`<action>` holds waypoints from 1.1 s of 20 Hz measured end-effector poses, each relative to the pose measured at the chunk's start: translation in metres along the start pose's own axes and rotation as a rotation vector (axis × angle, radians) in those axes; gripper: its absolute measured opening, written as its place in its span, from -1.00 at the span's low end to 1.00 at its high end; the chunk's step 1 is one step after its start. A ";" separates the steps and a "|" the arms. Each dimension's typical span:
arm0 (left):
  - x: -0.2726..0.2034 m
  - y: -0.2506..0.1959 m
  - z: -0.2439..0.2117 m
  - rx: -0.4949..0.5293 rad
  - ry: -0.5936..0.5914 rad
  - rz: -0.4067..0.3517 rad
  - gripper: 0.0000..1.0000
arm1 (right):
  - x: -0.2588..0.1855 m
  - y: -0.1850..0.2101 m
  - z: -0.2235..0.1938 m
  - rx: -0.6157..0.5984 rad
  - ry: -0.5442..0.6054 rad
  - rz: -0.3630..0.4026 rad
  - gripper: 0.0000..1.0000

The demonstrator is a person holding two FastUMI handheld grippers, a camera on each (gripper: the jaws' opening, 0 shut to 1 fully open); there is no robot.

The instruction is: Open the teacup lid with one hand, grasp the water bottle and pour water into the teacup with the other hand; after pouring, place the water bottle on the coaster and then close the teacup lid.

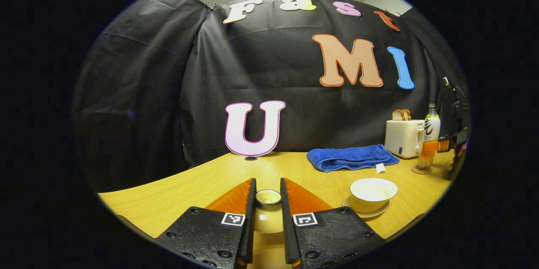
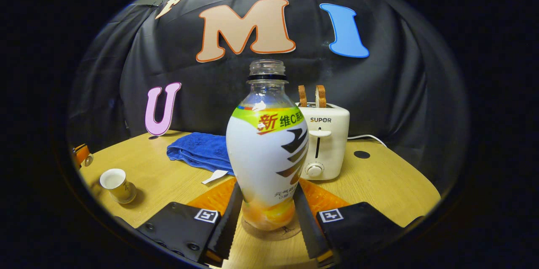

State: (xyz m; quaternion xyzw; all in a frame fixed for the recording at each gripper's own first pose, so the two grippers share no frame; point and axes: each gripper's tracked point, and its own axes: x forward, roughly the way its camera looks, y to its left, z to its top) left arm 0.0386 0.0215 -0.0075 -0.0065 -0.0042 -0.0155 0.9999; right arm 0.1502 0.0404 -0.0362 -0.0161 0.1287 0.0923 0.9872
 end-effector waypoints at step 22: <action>0.000 0.000 0.000 0.000 0.001 -0.001 -0.47 | -0.012 -0.002 -0.012 0.016 -0.007 0.030 0.76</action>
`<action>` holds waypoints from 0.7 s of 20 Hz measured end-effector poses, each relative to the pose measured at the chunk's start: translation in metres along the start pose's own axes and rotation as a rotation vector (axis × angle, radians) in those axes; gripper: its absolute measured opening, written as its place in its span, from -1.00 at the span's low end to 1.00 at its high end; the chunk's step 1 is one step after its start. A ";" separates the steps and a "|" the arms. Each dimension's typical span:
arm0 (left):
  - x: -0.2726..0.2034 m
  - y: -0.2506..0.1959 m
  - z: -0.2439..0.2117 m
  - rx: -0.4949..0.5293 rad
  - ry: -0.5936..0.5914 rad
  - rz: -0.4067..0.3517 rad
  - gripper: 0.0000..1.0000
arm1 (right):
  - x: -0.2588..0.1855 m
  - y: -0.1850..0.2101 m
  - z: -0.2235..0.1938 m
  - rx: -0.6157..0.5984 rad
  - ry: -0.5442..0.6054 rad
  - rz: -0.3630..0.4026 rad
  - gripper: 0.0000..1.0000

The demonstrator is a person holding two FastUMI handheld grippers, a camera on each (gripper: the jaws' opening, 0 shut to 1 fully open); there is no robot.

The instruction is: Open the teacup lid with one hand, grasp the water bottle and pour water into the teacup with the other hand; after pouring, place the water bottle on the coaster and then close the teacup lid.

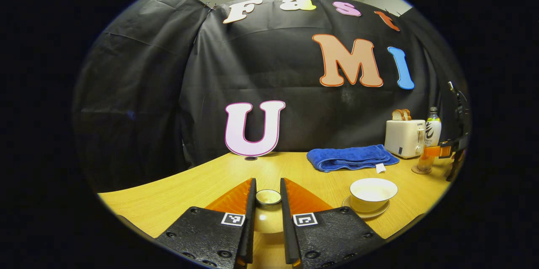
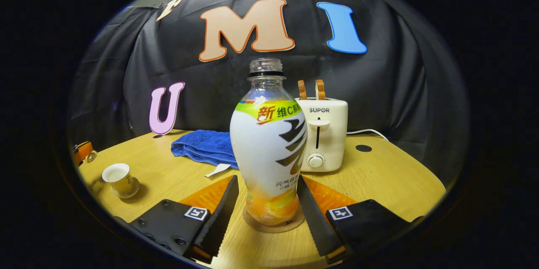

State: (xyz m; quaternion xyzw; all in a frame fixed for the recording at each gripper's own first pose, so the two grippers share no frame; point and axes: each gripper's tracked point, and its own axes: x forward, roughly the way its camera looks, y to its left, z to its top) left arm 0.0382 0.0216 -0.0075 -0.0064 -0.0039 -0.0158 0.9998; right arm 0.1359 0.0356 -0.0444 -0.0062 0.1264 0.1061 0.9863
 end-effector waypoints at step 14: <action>0.016 -0.030 -0.001 -0.006 0.001 -0.093 -0.47 | -0.061 0.000 0.004 -0.009 -0.102 -0.047 0.97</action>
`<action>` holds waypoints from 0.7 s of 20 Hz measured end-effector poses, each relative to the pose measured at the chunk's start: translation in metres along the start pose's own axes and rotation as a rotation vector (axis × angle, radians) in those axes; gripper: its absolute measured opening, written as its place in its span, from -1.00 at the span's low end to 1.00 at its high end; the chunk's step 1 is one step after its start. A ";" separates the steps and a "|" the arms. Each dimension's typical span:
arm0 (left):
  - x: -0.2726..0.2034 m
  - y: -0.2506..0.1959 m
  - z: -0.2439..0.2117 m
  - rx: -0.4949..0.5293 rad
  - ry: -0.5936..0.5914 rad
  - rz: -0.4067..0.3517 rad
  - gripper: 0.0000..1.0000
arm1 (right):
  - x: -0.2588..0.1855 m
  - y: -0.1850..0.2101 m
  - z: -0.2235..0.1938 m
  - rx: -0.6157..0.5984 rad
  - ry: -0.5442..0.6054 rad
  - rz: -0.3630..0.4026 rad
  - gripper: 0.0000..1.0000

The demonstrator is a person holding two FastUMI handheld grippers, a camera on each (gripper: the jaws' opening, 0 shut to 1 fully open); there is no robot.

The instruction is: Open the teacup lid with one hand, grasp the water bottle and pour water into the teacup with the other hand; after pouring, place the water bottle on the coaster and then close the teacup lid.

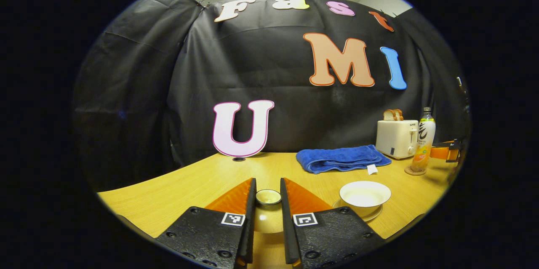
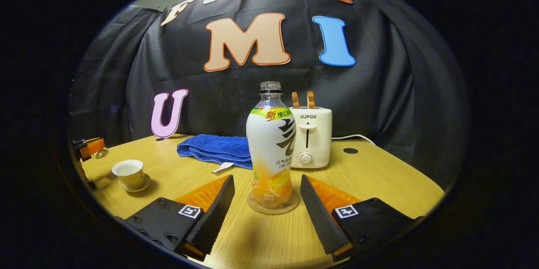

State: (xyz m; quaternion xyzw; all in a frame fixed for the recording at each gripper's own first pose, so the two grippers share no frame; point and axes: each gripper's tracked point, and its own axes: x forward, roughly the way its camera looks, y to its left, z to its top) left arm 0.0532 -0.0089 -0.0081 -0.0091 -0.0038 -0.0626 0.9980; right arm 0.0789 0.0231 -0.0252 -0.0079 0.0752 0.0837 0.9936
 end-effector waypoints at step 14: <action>0.019 -0.103 0.001 -0.010 -0.007 -0.329 -0.46 | -0.049 -0.019 0.013 0.004 -0.131 -0.114 0.92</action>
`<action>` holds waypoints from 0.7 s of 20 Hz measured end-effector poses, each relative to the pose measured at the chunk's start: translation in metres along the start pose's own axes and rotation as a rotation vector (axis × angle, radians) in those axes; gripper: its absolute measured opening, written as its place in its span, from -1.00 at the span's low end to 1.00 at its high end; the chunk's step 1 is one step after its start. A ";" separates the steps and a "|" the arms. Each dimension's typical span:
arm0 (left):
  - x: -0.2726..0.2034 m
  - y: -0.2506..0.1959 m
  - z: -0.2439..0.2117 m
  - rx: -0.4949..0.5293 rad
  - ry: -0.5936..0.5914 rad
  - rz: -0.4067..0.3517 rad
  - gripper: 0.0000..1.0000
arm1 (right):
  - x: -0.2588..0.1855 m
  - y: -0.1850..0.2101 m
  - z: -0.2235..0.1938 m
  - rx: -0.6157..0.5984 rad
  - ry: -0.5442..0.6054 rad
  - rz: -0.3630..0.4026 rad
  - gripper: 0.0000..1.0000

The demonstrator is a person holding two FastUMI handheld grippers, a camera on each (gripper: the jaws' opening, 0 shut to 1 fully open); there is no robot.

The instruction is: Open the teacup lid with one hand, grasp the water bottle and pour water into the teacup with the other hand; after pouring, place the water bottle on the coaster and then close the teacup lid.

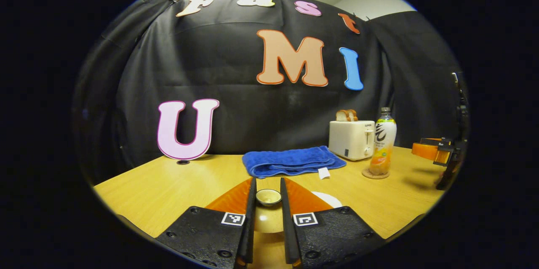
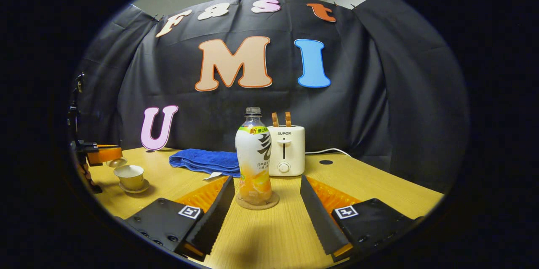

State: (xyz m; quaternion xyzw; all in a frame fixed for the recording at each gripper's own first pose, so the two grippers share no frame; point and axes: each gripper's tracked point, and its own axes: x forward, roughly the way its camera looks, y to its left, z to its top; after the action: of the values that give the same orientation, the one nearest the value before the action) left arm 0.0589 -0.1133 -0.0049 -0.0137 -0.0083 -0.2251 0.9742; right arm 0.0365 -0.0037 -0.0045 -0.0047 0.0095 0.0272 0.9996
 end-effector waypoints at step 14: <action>0.013 -0.048 -0.010 0.030 0.055 -0.204 -0.46 | -0.007 -0.004 0.000 0.002 -0.004 -0.019 0.96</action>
State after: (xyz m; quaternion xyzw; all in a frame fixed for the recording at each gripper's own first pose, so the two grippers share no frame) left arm 0.0499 -0.1622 -0.0133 0.0082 0.0136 -0.3233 0.9462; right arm 0.0301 -0.0084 -0.0045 -0.0037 0.0077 0.0178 0.9998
